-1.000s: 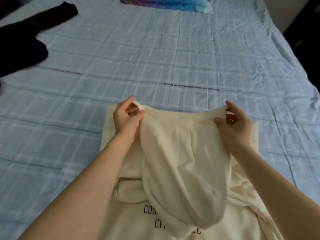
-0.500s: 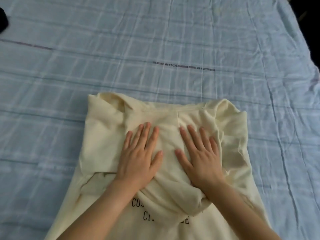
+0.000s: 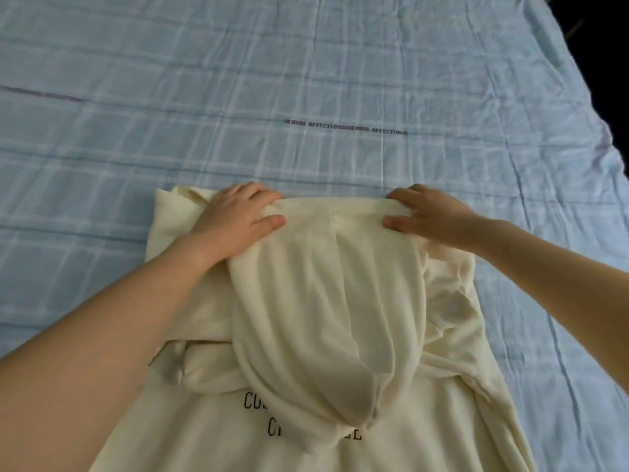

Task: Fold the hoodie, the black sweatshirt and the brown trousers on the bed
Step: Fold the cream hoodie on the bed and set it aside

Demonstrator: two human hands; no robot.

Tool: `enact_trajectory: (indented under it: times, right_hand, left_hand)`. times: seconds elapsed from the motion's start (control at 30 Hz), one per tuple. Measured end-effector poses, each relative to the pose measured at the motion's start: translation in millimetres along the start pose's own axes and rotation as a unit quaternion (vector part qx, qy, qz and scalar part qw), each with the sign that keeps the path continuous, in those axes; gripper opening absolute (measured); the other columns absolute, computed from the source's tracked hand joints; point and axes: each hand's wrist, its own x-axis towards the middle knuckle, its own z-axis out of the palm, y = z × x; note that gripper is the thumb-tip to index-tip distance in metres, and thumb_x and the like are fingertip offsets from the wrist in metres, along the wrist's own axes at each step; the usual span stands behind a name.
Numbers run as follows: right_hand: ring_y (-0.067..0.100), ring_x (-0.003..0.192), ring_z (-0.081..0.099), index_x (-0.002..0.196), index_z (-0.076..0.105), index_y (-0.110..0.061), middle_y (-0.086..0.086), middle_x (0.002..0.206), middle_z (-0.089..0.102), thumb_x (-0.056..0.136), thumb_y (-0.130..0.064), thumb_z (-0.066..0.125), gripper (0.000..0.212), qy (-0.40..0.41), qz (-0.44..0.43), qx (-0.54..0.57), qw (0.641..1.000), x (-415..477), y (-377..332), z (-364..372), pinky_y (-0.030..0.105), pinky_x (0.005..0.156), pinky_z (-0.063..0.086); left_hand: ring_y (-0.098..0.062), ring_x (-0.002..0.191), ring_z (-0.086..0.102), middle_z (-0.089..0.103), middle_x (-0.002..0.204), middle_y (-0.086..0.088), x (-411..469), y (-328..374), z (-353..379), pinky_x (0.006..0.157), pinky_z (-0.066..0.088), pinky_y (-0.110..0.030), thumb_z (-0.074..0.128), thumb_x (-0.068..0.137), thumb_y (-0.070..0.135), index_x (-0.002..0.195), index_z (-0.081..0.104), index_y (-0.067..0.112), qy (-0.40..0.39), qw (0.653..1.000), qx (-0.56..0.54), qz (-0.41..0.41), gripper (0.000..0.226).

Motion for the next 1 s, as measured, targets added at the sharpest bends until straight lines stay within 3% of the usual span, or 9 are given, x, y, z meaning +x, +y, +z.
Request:
enact_trajectory:
  times: [0.1, 0.23, 0.3, 0.43, 0.57, 0.63, 0.73, 0.87, 1.0]
  right_hand:
    - [0.017, 0.095, 0.064, 0.112, 0.064, -0.037, -0.014, 0.095, 0.069, 0.087, -0.045, 0.072, 0.027, 0.061, 0.004, 0.137, 0.989, -15.6, 3.1, 3.9, 0.037, 0.085, 0.05]
    - [-0.004, 0.086, 0.065, 0.1, 0.072, -0.037, -0.019, 0.086, 0.072, 0.08, -0.034, 0.082, 0.023, 0.11, -0.011, 0.233, 0.966, -39.0, -3.8, -4.8, 0.021, 0.082, 0.05]
    - [-0.008, 0.082, 0.067, 0.094, 0.074, -0.039, -0.022, 0.084, 0.073, 0.076, -0.033, 0.085, 0.022, 0.11, -0.017, 0.269, 0.957, -56.0, -6.4, -11.5, 0.011, 0.074, 0.05]
    - [-0.011, 0.074, 0.067, 0.086, 0.074, -0.04, -0.023, 0.079, 0.074, 0.07, -0.027, 0.09, 0.026, 0.117, -0.03, 0.302, 0.946, -99.9, -16.1, -27.9, 0.002, 0.061, 0.045]
    - [-0.002, 0.079, 0.072, 0.089, 0.078, -0.032, -0.014, 0.084, 0.077, 0.069, -0.027, 0.09, 0.024, 0.076, -0.029, 0.333, 0.939, -152.7, -27.8, -37.9, 0.006, 0.065, 0.05]
    - [0.002, 0.081, 0.073, 0.087, 0.08, -0.033, -0.009, 0.086, 0.078, 0.069, -0.032, 0.089, 0.021, 0.037, -0.032, 0.336, 0.941, -179.1, -33.2, -37.6, 0.009, 0.067, 0.052]
    - [0.004, 0.084, 0.073, 0.088, 0.079, -0.037, -0.008, 0.089, 0.078, 0.066, -0.039, 0.088, 0.024, -0.013, -0.017, 0.343, 0.939, -213.3, -37.1, -24.2, 0.01, 0.069, 0.052]
    - [0.002, 0.082, 0.072, 0.09, 0.079, -0.04, -0.009, 0.088, 0.078, 0.068, -0.034, 0.09, 0.025, -0.061, 0.011, 0.338, 0.939, -254.2, -40.6, 22.8, 0.01, 0.069, 0.051]
    - [0.003, 0.081, 0.071, 0.088, 0.079, -0.044, -0.007, 0.086, 0.078, 0.06, -0.042, 0.09, 0.03, -0.043, 0.039, 0.342, 0.938, -297.5, -51.0, 77.1, 0.012, 0.072, 0.053]
  left_hand:
    - [-0.028, 0.11, 0.056, 0.063, 0.116, -0.008, -7.7, 0.5, -7.0, 0.091, 0.039, -0.032, 0.075, 0.082, 0.041, 0.122, 0.064, 0.016, 0.044, 0.993, -0.089, -0.063, 0.048]
    - [-0.013, 0.093, 0.062, 0.072, 0.102, 0.0, -22.6, 5.6, -35.4, 0.082, 0.04, -0.022, 0.086, 0.07, 0.032, 0.108, 0.073, 0.014, 0.081, 0.976, -0.166, -0.112, 0.044]
    - [-0.008, 0.085, 0.063, 0.071, 0.094, 0.004, -35.3, 14.1, -51.6, 0.079, 0.041, -0.02, 0.089, 0.067, 0.032, 0.103, 0.075, 0.015, 0.078, 0.975, -0.175, -0.11, 0.043]
    - [0.017, 0.065, 0.058, 0.066, 0.069, 0.02, -64.9, 38.3, -88.2, 0.062, 0.039, 0.0, 0.091, 0.061, 0.03, 0.078, 0.069, 0.032, 0.055, 0.972, -0.213, -0.086, 0.028]
    - [0.015, 0.067, 0.061, 0.068, 0.069, 0.03, -103.7, 64.5, -123.8, 0.057, 0.038, 0.002, 0.082, 0.043, 0.059, 0.073, 0.068, 0.038, 0.004, 0.963, -0.25, -0.105, 0.04]
    - [0.017, 0.069, 0.061, 0.067, 0.07, 0.032, -125.5, 74.4, -131.5, 0.057, 0.038, 0.003, 0.079, 0.037, 0.061, 0.071, 0.069, 0.037, -0.017, 0.962, -0.253, -0.105, 0.043]
    - [0.018, 0.069, 0.06, 0.067, 0.069, 0.032, -160.5, 85.2, -126.0, 0.057, 0.039, 0.003, 0.087, 0.038, 0.052, 0.065, 0.07, 0.039, -0.064, 0.958, -0.254, -0.121, 0.034]
    - [0.008, 0.052, 0.057, 0.065, 0.054, 0.015, -212.5, 92.3, -94.3, 0.049, 0.038, -0.007, 0.094, 0.055, 0.026, 0.055, 0.071, 0.043, -0.123, 0.956, -0.255, -0.073, 0.029]
    - [0.007, 0.05, 0.052, 0.062, 0.051, 0.016, -261.7, 97.3, -64.9, 0.05, 0.038, -0.012, 0.094, 0.058, 0.024, 0.059, 0.07, 0.033, -0.122, 0.953, -0.268, -0.074, 0.025]
